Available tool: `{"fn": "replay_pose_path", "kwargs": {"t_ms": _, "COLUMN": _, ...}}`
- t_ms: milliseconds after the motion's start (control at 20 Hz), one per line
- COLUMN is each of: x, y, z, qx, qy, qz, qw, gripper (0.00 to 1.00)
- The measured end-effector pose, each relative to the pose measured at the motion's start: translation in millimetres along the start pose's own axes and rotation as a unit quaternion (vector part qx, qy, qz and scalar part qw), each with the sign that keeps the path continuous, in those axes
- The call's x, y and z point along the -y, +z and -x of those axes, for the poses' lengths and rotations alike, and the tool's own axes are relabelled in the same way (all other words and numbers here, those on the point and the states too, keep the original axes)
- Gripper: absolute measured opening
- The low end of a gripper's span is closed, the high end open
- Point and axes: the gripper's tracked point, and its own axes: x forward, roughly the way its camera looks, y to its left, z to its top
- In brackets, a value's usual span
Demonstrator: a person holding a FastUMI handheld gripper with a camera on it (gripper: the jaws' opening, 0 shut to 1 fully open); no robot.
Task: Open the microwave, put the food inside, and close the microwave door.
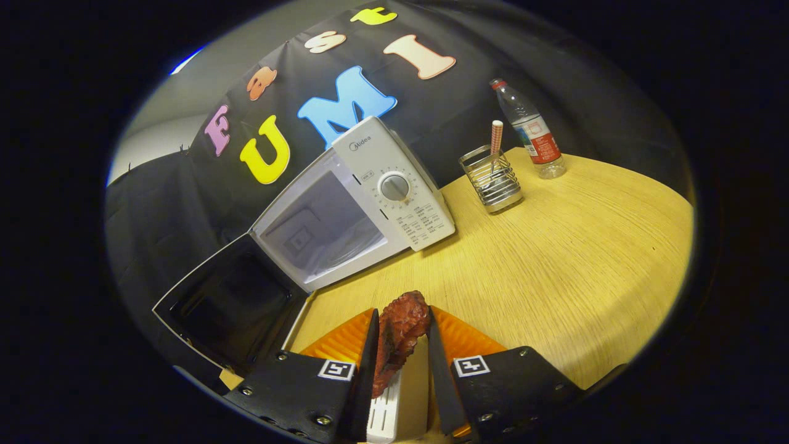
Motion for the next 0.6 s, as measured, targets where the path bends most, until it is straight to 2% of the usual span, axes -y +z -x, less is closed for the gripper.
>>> {"fn": "replay_pose_path", "kwargs": {"t_ms": 100, "x": -2.7, "y": -3.4, "z": 0.1, "qx": -0.009, "qy": 0.009, "qz": -0.003, "qw": 1.0, "gripper": 0.44}}
{"fn": "replay_pose_path", "kwargs": {"t_ms": 150, "x": -5.0, "y": -5.1, "z": -1.8, "qx": -0.009, "qy": 0.018, "qz": 0.001, "qw": 1.0, "gripper": 0.28}}
{"fn": "replay_pose_path", "kwargs": {"t_ms": 200, "x": -1.0, "y": -4.2, "z": -4.5, "qx": -0.006, "qy": 0.016, "qz": 0.012, "qw": 1.0, "gripper": 0.24}}
{"fn": "replay_pose_path", "kwargs": {"t_ms": 250, "x": -10.9, "y": -3.9, "z": 2.7, "qx": 0.0, "qy": 0.031, "qz": 0.012, "qw": 0.999, "gripper": 0.24}}
{"fn": "replay_pose_path", "kwargs": {"t_ms": 300, "x": -18.9, "y": 2.1, "z": 8.1, "qx": 0.011, "qy": 0.044, "qz": 0.014, "qw": 0.999, "gripper": 0.18}}
{"fn": "replay_pose_path", "kwargs": {"t_ms": 350, "x": -26.2, "y": 5.9, "z": 10.4, "qx": 0.023, "qy": 0.055, "qz": 0.023, "qw": 0.998, "gripper": 0.17}}
{"fn": "replay_pose_path", "kwargs": {"t_ms": 400, "x": -30.2, "y": 11.8, "z": 10.8, "qx": 0.032, "qy": 0.053, "qz": 0.035, "qw": 0.997, "gripper": 0.11}}
{"fn": "replay_pose_path", "kwargs": {"t_ms": 450, "x": -29.0, "y": 15.9, "z": 8.8, "qx": 0.044, "qy": 0.043, "qz": 0.052, "qw": 0.997, "gripper": 0.11}}
{"fn": "replay_pose_path", "kwargs": {"t_ms": 600, "x": -44.9, "y": 15.8, "z": 11.2, "qx": 0.037, "qy": 0.052, "qz": 0.067, "qw": 0.996, "gripper": 0.11}}
